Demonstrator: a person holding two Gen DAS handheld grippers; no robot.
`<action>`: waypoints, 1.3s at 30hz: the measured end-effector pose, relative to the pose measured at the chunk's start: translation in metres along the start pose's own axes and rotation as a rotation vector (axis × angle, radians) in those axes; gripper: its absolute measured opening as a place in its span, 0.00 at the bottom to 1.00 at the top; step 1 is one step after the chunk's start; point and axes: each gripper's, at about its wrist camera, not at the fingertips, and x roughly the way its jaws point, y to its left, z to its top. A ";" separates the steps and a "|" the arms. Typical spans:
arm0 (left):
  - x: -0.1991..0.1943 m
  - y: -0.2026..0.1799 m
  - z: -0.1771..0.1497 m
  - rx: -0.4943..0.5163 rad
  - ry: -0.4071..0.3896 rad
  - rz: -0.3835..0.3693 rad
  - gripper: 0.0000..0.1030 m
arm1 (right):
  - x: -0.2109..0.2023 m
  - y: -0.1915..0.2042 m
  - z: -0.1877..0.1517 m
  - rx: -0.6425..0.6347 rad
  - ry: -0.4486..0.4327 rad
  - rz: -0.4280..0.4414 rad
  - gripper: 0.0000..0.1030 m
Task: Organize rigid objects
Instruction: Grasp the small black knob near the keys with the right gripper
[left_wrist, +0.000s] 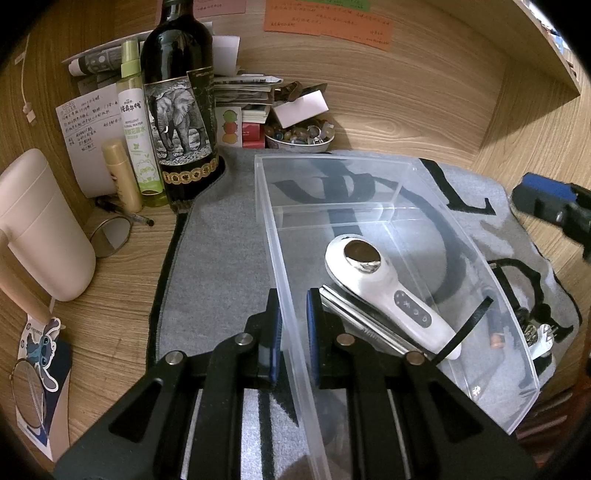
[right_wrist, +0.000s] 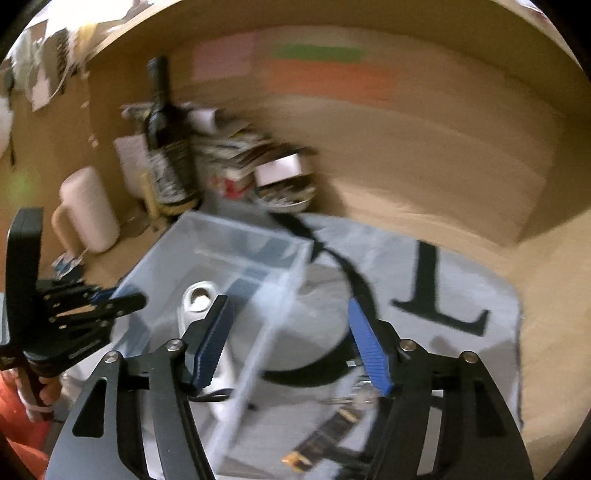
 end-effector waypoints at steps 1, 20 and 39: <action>0.000 0.000 0.000 0.000 0.000 -0.001 0.12 | -0.002 -0.007 0.000 0.010 -0.004 -0.018 0.60; 0.000 0.000 0.000 0.002 0.000 0.002 0.12 | 0.059 -0.066 -0.054 0.096 0.255 -0.067 0.61; 0.002 0.003 -0.001 -0.012 0.009 0.003 0.12 | 0.114 -0.065 -0.051 0.017 0.400 -0.007 0.28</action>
